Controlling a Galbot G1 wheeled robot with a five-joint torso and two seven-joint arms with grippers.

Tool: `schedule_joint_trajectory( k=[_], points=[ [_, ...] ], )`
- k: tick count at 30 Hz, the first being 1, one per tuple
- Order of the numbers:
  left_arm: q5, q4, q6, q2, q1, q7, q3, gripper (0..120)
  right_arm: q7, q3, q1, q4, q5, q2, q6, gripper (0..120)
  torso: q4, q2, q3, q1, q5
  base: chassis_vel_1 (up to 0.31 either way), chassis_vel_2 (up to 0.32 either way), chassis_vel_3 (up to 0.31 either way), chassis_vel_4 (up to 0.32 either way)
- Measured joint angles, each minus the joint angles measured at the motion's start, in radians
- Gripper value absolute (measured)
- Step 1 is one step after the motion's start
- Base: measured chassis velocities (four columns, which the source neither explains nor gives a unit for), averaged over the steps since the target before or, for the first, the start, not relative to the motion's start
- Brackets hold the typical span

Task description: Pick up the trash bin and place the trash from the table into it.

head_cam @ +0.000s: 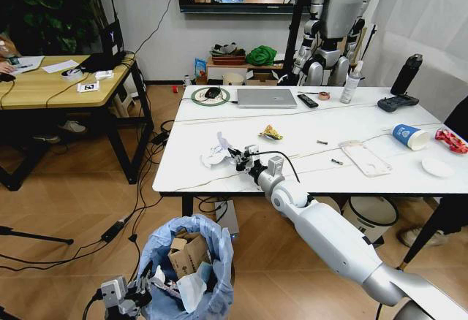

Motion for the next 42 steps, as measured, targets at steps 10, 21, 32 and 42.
schedule_joint_trajectory(
  k=[10, 21, 32, 42],
  points=[
    [-0.006, 0.001, 0.001, 0.006, -0.002, -0.001, 0.0, 0, -0.066, 0.039, -0.073, 0.285, 0.119, -0.181, 0.043, 0, -0.0003, 0.0, 0.0, 0.0, 0.0001, 0.0, 0.0, 0.0, 0.0],
    [-0.015, 0.0, 0.003, 0.013, 0.0, -0.002, -0.01, 0, -0.158, -0.067, -0.229, 0.706, 0.167, -0.373, 0.107, 0, -0.0001, 0.0, 0.0, 0.0, 0.0001, 0.0, 0.0, 0.0, 0.0],
    [-0.017, -0.02, 0.005, 0.0, 0.007, -0.004, -0.021, 0, -0.191, -0.246, -0.287, 0.715, 0.021, -0.399, 0.158, 0, 0.0, 0.0, 0.0, 0.0, 0.0001, 0.0, 0.0, 0.0, 0.0],
    [-0.013, -0.014, 0.005, -0.005, -0.001, -0.004, -0.014, 0, -0.195, -0.19, -0.34, 0.669, -0.038, -0.39, 0.177, 34, 0.0, 0.0, 0.0, 0.0, 0.0001, 0.0, 0.0, 0.0, 0.0]
  ],
)
